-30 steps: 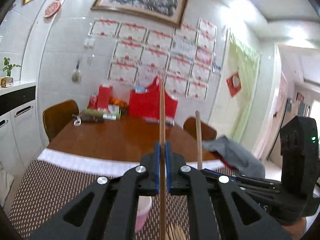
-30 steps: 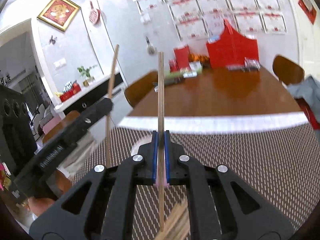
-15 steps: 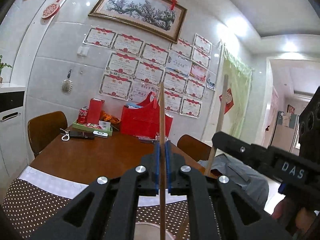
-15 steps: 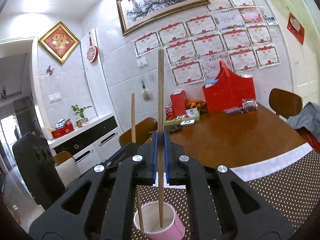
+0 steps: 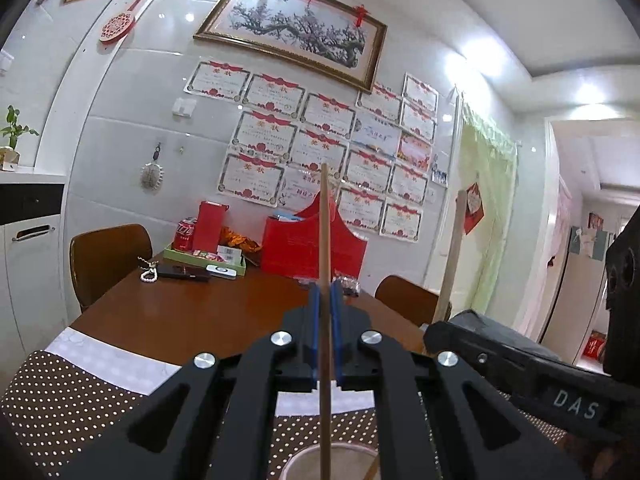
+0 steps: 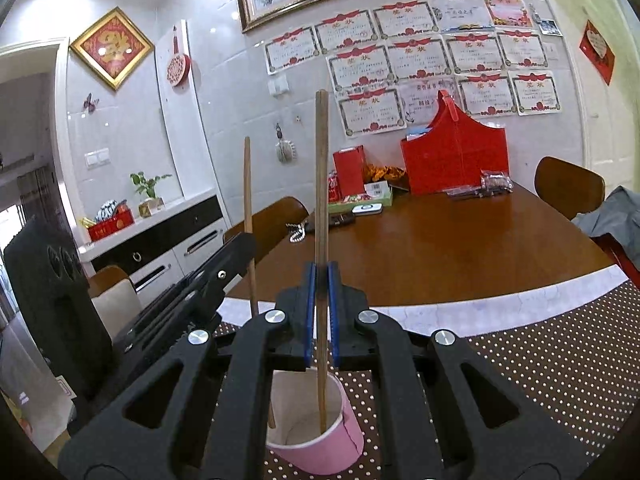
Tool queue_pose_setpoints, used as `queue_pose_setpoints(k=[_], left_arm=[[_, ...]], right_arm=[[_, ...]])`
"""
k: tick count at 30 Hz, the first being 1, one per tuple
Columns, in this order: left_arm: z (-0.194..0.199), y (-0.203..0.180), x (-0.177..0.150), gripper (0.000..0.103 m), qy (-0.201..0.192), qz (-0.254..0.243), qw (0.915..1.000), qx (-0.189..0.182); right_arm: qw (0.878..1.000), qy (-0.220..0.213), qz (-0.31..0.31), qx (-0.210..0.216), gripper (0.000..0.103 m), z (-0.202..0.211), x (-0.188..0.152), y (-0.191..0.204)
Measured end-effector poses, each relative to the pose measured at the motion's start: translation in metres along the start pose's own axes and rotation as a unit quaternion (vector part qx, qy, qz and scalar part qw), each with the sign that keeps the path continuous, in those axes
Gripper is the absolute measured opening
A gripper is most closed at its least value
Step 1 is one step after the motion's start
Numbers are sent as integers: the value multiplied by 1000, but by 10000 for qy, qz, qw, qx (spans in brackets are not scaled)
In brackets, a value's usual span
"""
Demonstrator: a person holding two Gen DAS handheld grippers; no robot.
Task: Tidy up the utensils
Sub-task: 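Open the left tool then the right tool to drop chopsticks into cup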
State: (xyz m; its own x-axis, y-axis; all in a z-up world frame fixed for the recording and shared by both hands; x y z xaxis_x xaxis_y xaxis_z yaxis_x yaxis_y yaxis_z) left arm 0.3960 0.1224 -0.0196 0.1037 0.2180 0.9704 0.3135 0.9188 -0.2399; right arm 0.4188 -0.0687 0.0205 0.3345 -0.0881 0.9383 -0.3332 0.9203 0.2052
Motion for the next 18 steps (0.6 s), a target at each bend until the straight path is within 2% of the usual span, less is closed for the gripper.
queue_pose_setpoints(k=[3, 6, 12, 18], left_arm=[[-2, -2, -2, 7, 126, -22, 9999, -44], [-4, -2, -4, 38, 231, 7, 9997, -60], [-2, -1, -8, 40, 391, 52, 9992, -57], [9, -2, -6, 53, 458, 39, 9989, 72]], right_arm=[[10000, 71, -20, -30, 7, 0, -7, -1], [9999, 142, -3, -78, 7, 0, -13, -1], [9996, 213, -23, -181, 7, 1, -19, -2], [9994, 182, -61, -280, 7, 8, -19, -2]])
Point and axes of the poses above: each gripper's, at about its wrist camera, not at the fingertips, and z roughly against the way its jaws point, y to its left, x to its top, the point moved 5 cm from there along -z, roughly the way its jaws point, and after that the axes turned 7 degrees about -x, right-handed, at the moved point
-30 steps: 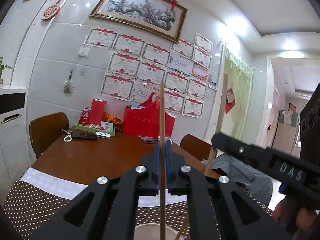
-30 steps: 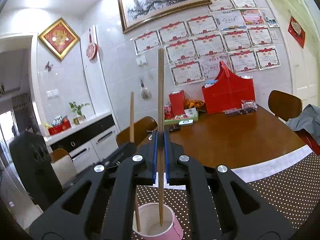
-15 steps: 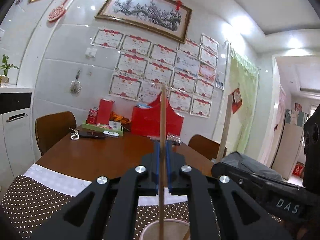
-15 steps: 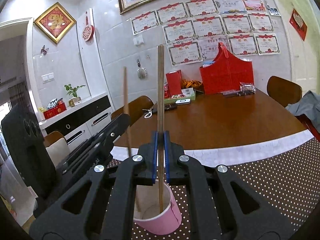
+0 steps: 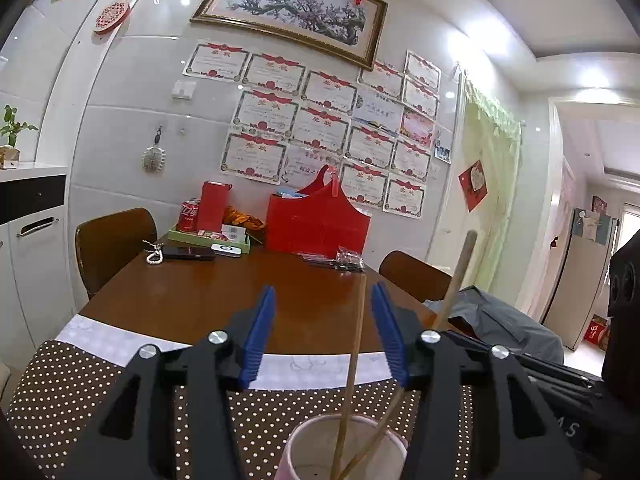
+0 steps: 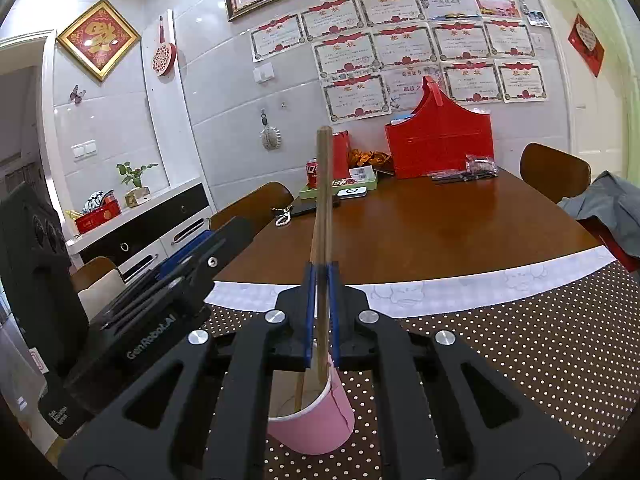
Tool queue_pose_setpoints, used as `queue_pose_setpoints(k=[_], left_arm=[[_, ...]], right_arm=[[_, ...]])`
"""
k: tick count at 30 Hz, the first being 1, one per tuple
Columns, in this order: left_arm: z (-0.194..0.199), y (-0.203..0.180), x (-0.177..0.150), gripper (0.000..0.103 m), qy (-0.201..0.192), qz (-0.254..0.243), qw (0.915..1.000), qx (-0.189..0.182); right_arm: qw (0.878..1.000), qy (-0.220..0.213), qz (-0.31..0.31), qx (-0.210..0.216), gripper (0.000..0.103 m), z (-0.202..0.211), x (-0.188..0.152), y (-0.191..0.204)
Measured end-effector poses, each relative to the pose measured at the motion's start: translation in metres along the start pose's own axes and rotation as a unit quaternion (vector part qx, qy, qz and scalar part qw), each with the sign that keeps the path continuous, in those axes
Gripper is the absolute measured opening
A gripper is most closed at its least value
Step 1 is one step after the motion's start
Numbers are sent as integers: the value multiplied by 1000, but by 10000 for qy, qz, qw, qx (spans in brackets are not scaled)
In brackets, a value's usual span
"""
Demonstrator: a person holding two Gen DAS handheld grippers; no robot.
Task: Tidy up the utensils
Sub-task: 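Open the left tool then the right tool to drop chopsticks into cup, then move both open tools back down to the chopstick pile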
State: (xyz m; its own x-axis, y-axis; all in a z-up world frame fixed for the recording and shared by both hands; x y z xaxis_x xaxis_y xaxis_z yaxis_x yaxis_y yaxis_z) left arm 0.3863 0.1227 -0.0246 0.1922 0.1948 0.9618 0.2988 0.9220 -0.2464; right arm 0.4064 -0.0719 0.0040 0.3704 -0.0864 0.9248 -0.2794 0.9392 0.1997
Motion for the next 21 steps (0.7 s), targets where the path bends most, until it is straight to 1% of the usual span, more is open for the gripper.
queue_pose_setpoints(k=[2, 4, 5, 7, 10, 14, 18, 21], left_arm=[[4, -2, 0, 56, 39, 30, 10000, -5], [8, -4, 0, 58, 59, 19, 10000, 19], [11, -6, 0, 58, 86, -8, 9999, 53], [16, -7, 2, 61, 70, 18, 9999, 140], [27, -12, 4, 64, 56, 10, 9998, 180], [36, -27, 6, 66, 111, -200, 9994, 240], [45, -47, 6, 66, 177, -434, 9986, 259], [52, -59, 2, 67, 289, -496, 9980, 253]], right_arm=[[10000, 0, 54, -50, 7, 3, -1, 2], [9999, -11, 66, -108, 15, 7, -2, 2], [9999, -27, 50, -154, 28, 10, -2, 1], [9995, -112, -7, -280, 47, 17, -2, -3], [9990, -202, -84, -393, 49, 29, -2, -9], [9979, -267, -126, -574, 53, 45, -5, -16], [9963, -333, -119, -786, 59, 62, -10, -24], [9956, -302, -198, -870, 60, 76, -14, -34]])
Point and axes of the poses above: each gripper's, at about its wrist camera, not at the fingertips, and z roughly against the way its jaws point, y to its left, x to its top, the point moved 5 cm from there along -z, roughly the way its jaws point, and after that the axes turned 7 degrees about -x, right-handed, at the moved point
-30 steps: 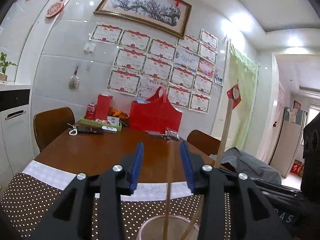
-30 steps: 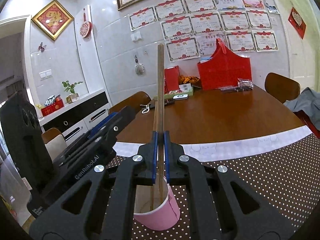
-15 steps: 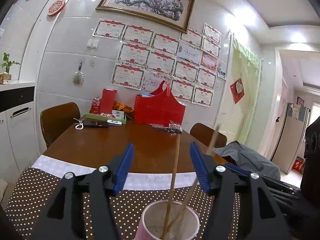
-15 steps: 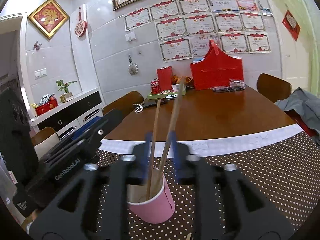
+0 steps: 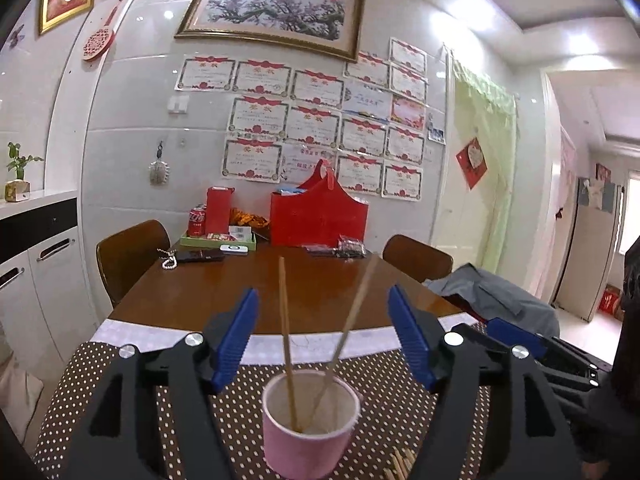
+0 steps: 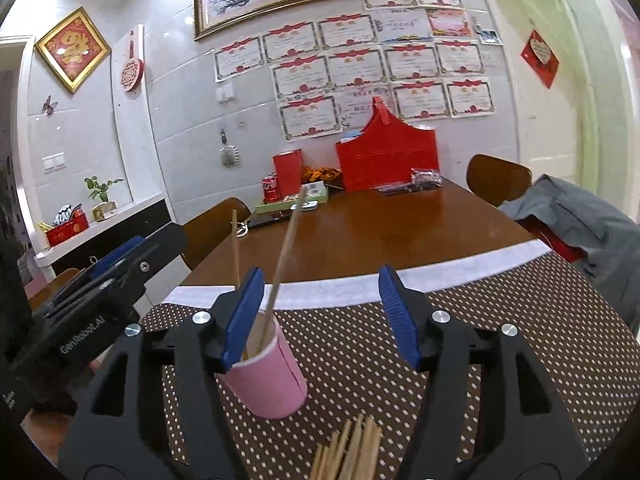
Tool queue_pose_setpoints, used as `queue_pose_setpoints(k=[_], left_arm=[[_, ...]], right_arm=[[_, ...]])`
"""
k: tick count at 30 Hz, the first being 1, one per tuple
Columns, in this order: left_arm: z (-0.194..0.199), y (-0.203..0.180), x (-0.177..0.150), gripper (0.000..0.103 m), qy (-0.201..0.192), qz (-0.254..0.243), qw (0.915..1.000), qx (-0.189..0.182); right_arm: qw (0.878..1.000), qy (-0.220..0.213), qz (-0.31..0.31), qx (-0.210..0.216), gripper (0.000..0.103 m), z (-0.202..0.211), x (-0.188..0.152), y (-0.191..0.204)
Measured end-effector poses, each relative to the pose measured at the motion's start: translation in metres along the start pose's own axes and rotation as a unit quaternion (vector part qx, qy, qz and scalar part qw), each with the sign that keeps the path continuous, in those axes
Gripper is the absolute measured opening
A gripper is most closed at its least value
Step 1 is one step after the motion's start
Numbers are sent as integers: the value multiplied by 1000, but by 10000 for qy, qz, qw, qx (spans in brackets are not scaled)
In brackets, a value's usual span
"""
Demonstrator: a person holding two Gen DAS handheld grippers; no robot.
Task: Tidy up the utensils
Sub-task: 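Move both open tools back down to the chopstick pile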
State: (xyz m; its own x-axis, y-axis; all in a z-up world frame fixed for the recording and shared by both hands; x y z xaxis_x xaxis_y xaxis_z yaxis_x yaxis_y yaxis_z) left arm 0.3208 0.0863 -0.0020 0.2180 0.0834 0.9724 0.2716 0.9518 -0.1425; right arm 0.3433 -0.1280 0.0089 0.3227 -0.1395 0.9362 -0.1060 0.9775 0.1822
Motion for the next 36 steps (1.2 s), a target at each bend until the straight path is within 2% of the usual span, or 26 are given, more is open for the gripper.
queue_pose_setpoints(k=[9, 14, 17, 21, 24, 26, 29, 32, 36], left_arm=[[30, -35, -25, 67, 635, -395, 9970, 211], [47, -54, -42, 67, 978, -626, 9928, 284], [54, -65, -57, 67, 1319, -667, 9887, 259], [54, -76, -91, 67, 2064, -666, 9761, 119], [48, -79, -127, 67, 2779, -506, 9593, 18], [44, -76, -146, 67, 3107, -257, 9502, -59], [38, -68, -167, 67, 3451, 216, 9382, -144], [33, -62, -181, 67, 3705, 510, 9274, -46], [28, -64, -195, 67, 3917, 411, 9191, 134]], right_arm=[[9992, 356, 80, -144, 64, 34, -23, -32], [9976, 654, 122, -187, 68, 51, -46, -50], [9956, 896, 179, -202, 69, 57, -60, -57], [9907, 1296, 338, -243, 71, 57, -82, -68], [9849, 1658, 426, -259, 71, 53, -102, -74], [9802, 1912, 464, -238, 71, 50, -116, -78], [9717, 2327, 397, -36, 71, 42, -132, -80], [9641, 2622, 408, 115, 71, 35, -142, -79], [9582, 2821, 403, 266, 71, 31, -150, -77]])
Point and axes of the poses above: each gripper's, at about its wrist camera, not at the fingertips, and z roughly against the way its jaws point, y to its left, x to its top, the point moved 5 cm from there along -z, roughly the way its jaws point, and after that the axes turned 7 degrees about -x, right-handed, at the moved point
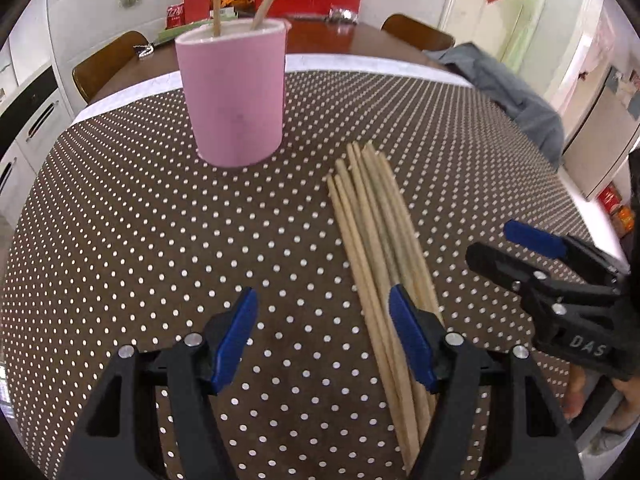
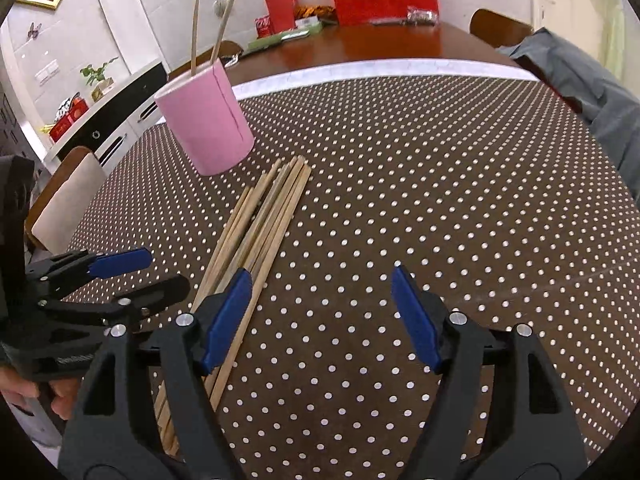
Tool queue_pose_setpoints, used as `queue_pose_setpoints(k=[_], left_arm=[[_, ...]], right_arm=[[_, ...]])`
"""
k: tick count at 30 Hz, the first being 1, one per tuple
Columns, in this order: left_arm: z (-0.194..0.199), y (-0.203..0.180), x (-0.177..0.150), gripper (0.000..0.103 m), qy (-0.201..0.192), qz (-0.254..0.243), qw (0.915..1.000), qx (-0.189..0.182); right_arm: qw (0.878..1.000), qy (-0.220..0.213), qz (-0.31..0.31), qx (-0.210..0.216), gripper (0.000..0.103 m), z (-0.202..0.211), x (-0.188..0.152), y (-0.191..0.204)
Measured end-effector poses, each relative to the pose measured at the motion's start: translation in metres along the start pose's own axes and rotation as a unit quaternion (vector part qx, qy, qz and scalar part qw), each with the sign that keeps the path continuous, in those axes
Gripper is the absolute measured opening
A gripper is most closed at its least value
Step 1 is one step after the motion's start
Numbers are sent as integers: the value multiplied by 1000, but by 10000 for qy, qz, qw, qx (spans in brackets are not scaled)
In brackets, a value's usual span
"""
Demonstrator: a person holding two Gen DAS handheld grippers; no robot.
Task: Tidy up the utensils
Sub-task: 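Move both open tools back down to the chopstick pile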
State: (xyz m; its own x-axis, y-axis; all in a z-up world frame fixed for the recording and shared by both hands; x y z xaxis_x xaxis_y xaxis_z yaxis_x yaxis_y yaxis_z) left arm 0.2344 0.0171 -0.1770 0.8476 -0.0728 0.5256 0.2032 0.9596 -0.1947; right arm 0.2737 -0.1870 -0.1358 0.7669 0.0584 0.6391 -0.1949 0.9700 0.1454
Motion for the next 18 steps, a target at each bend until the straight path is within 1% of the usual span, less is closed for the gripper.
queue_pose_setpoints(k=[2, 5, 7, 10, 14, 18], left_arm=[[-6, -1, -2, 67, 78, -10, 9999, 109], [-10, -1, -1, 67, 78, 33, 9997, 229], [-10, 1, -2, 68, 140, 25, 9991, 393], [-11, 1, -1, 68, 138, 94, 9990, 405], [-15, -4, 7, 68, 127, -12, 9979, 632], [-19, -9, 17, 68, 193, 40, 9970, 755]], right_arm=[[10000, 46, 35, 10, 71, -2, -1, 1], [9999, 106, 59, 49, 71, -5, -2, 1], [9998, 146, 52, 88, 71, -7, -1, 0], [9997, 185, 76, 121, 71, -9, 0, 1], [9997, 213, 129, 88, 71, -14, 3, 2], [9995, 234, 181, 87, 71, -17, 5, 3]])
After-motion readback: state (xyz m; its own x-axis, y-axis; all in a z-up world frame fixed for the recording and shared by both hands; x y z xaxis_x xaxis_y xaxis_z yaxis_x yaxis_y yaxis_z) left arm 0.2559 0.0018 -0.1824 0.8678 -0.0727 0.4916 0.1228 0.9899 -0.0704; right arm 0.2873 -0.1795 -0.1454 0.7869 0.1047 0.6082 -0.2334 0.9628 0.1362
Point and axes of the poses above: each gripper's, at about its wrist camera, not at the fingertips, and z roughly against the way its jaws point, y to its left, x to its top, the point moved 5 cm from there along -z, roughly the way its jaws point, and after that the axes turned 7 degrees about -x, right-handed, at the moved point
